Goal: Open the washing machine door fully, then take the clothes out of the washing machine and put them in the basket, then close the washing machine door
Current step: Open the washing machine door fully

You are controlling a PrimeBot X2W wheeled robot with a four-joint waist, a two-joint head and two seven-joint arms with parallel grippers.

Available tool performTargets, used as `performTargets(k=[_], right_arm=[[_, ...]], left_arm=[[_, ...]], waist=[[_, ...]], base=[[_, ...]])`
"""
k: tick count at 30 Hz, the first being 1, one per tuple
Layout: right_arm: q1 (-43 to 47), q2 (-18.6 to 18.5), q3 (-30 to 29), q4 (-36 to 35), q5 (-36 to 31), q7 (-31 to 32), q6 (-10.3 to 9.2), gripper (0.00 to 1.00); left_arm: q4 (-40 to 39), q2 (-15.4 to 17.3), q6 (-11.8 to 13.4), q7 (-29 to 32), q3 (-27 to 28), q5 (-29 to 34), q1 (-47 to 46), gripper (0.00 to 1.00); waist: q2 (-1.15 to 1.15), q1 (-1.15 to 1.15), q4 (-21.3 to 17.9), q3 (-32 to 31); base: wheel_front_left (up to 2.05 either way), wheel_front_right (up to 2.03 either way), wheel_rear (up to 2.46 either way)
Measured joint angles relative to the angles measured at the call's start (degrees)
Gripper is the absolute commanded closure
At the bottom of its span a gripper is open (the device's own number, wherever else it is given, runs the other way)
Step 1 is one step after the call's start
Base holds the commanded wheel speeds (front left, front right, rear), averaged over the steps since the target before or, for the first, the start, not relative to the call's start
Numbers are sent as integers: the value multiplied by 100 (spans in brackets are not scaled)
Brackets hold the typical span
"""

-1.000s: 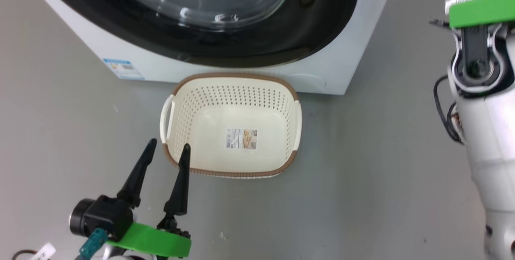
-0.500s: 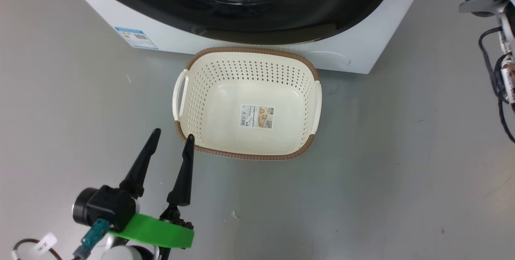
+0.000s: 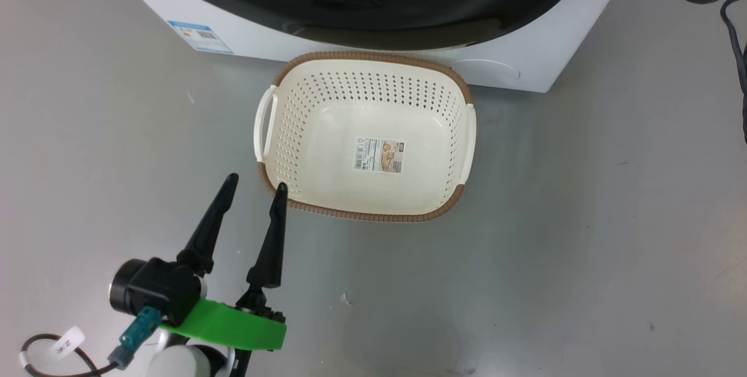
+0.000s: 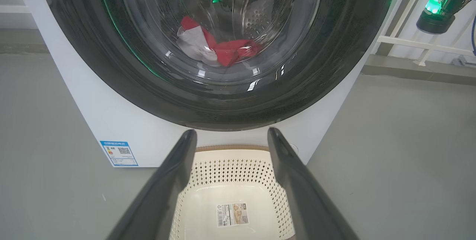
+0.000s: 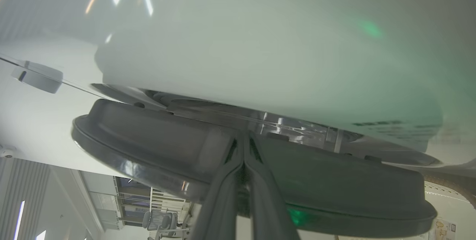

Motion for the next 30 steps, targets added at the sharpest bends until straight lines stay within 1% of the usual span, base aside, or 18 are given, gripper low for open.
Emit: performTargets(k=[13, 20, 30], right_arm=[[-173, -25, 34, 224, -59, 87, 0, 100], [-140, -24, 114, 229, -101, 124, -29, 100], [602, 27, 171, -230, -108, 268, -34, 100]], left_arm=[[4, -7, 0, 0, -142, -8, -41, 0], [29, -7, 0, 0, -205, -18, -79, 0], [48, -8, 2, 0, -291, -16, 34, 0]], waist=[[0, 0, 99, 91], [0, 0, 100, 15], [0, 0, 36, -348]], base=[[0, 0, 0], [0, 0, 0], [0, 0, 0]])
